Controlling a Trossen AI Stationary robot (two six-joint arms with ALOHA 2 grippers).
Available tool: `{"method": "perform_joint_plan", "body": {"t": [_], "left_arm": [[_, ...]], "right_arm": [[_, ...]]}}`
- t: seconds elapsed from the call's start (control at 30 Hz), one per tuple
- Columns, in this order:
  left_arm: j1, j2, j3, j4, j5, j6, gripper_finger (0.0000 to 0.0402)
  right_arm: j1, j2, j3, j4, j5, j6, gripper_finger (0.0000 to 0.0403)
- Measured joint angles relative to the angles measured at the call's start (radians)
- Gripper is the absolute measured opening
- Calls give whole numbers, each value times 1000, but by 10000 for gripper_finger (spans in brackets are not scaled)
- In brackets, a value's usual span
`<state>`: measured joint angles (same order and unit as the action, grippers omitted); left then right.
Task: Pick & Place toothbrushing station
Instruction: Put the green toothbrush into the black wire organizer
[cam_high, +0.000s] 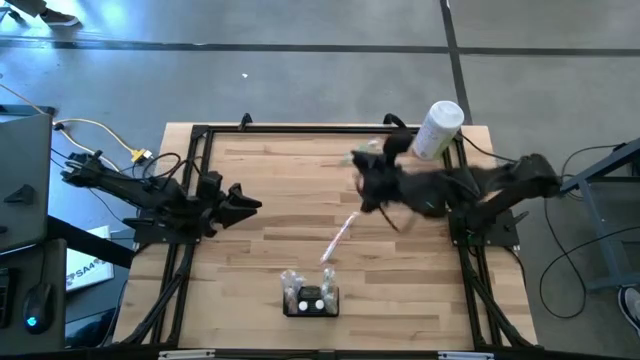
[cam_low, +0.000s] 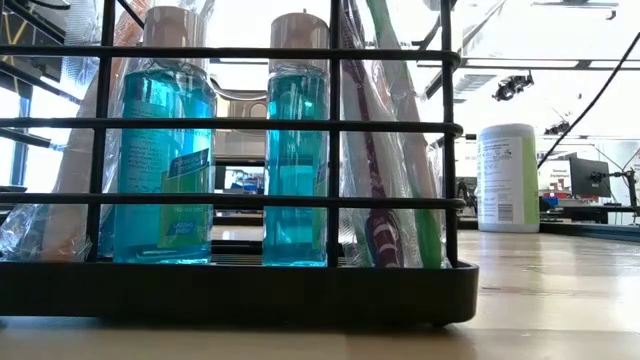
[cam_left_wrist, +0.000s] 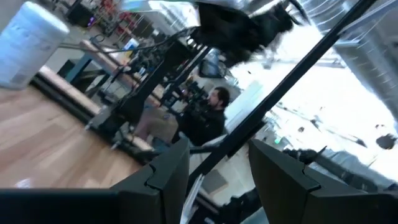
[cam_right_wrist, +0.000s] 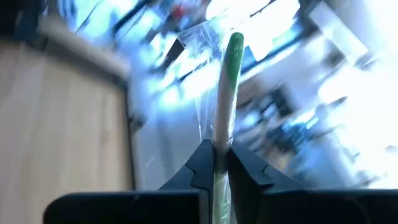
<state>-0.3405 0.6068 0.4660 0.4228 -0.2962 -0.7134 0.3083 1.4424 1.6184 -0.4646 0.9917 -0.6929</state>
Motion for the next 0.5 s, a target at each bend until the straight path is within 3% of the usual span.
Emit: {"method": "perform_joint_plan", "body": {"t": [0.1, 0.27, 0.37, 0.5], "left_arm": [[0, 63, 0, 113, 0, 1, 165], [0, 159, 57, 174, 52, -2, 166], [0, 224, 134, 174, 111, -4, 179], [0, 327, 261, 147, 189, 0, 226]], "right_arm": [[127, 30, 0, 317, 85, -271, 18], [241, 128, 0, 753, 102, -696, 18], [258, 168, 0, 780, 48, -725, 18], [254, 207, 0, 781, 46, -728, 18]]}}
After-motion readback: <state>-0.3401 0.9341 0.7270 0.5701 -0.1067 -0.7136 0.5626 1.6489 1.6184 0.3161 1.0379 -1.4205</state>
